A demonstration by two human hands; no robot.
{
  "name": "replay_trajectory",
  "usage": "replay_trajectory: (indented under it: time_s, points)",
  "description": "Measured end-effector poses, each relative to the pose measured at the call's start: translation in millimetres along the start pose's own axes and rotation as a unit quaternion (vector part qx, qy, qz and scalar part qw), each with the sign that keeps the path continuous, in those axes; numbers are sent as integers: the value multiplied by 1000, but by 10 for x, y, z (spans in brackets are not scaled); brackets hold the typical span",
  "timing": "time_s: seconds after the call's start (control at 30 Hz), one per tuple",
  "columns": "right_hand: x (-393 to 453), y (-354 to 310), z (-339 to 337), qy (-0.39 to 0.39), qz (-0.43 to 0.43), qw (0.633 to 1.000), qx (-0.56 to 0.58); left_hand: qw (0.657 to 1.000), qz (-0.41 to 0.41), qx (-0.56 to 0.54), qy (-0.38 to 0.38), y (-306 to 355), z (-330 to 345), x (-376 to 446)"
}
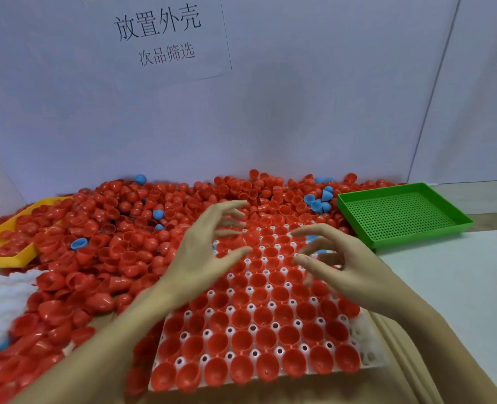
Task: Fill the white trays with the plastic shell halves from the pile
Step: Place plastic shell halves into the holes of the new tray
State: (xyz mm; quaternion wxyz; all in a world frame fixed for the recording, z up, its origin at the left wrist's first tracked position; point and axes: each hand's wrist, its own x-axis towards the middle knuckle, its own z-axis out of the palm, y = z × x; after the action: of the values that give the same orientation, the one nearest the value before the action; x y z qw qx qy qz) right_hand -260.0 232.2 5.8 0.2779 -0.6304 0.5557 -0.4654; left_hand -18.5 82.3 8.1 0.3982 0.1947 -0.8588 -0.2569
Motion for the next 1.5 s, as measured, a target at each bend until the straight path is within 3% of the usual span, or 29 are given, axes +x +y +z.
replay_trajectory:
  time_s: [0.17, 0.37, 0.6, 0.8, 0.97, 1.23, 1.43, 1.5]
  points:
    - [-24, -113, 149, -44, -10, 999, 7, 999, 42, 14, -1, 431, 203, -363]
    - [-13, -108, 283, -48, -15, 999, 19, 997, 66, 24, 23, 426, 225, -503]
    - [-17, -80, 285, -38, -17, 998, 41, 997, -4, -22, 76, 362, 102, -545]
    - [-16, -97, 326, -38, -28, 998, 42, 998, -10, -13, 55, 386, 86, -570]
    - [-27, -176, 358, -23, -40, 995, 84, 992, -84, -85, 35, 382, 89, -548]
    - [-56, -266, 410, -9, -81, 995, 55, 943, -195, -270, -19, 376, 106, -525]
    - [-34, -204, 505, 10, -71, 991, 111, 868, -225, -425, -124, 434, 207, -508]
    - [-27, -192, 507, 13, -71, 990, 119, 872, -219, -417, -130, 449, 216, -507]
